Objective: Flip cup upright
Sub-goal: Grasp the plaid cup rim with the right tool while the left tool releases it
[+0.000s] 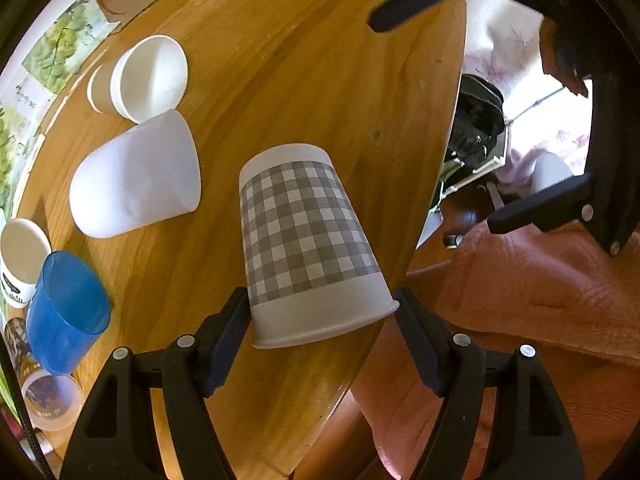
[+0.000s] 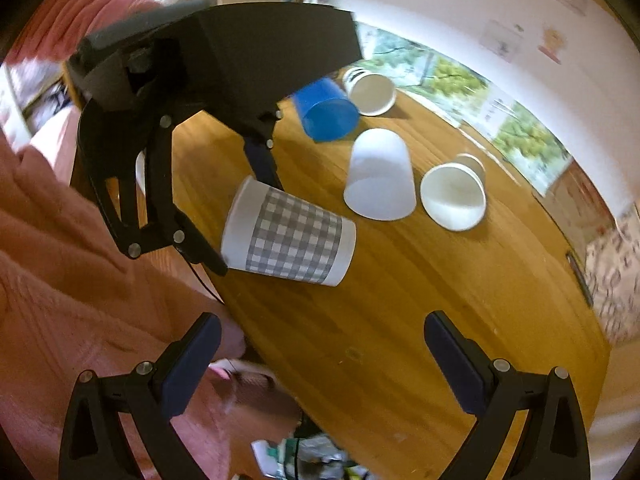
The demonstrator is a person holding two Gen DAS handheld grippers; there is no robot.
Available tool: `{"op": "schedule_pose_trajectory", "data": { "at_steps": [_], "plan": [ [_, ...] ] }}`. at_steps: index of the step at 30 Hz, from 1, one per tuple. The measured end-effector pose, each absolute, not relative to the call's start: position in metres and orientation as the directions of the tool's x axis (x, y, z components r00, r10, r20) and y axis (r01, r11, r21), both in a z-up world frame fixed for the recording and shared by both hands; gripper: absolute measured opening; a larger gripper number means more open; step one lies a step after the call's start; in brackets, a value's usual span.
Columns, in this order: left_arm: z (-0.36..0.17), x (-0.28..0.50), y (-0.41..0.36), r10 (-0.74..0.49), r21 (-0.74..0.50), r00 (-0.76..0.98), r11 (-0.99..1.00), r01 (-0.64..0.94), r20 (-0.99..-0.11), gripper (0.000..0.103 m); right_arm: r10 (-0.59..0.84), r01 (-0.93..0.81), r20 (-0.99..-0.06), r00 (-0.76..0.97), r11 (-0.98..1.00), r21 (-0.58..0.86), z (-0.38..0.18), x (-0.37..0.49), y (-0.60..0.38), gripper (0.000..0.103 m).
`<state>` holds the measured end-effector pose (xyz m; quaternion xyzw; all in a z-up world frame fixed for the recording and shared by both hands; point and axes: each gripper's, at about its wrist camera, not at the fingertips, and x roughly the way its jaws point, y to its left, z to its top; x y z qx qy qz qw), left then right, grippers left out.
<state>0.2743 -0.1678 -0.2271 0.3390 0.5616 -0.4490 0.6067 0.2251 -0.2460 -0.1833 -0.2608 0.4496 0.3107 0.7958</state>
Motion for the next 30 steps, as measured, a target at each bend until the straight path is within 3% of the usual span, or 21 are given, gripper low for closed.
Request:
{"op": "schedule_pose_trajectory", "data": {
  "at_steps": [11,18,30],
  "plan": [
    [-0.223,0.285,-0.169,-0.117,-0.096,-0.052,0.405,0.909,-0.992,0.082,0.252,-0.821,-0.896,0.366,0.54,-0.184,-0.188,0.233,-0.23,0.102],
    [-0.206,0.288,-0.147,-0.163,-0.11,-0.03,0.507,0.855,-0.986,0.082,0.258,-0.854,-0.895,0.363,0.477,-0.209,-0.191,0.236,-0.222,0.102],
    [-0.185,0.286,-0.067,-0.256,-0.134,0.128,0.799,0.587,-0.958,0.082,0.274,-0.894,-0.878,0.394,0.338,-0.295,-0.197,0.236,-0.191,0.101]
  ]
}}
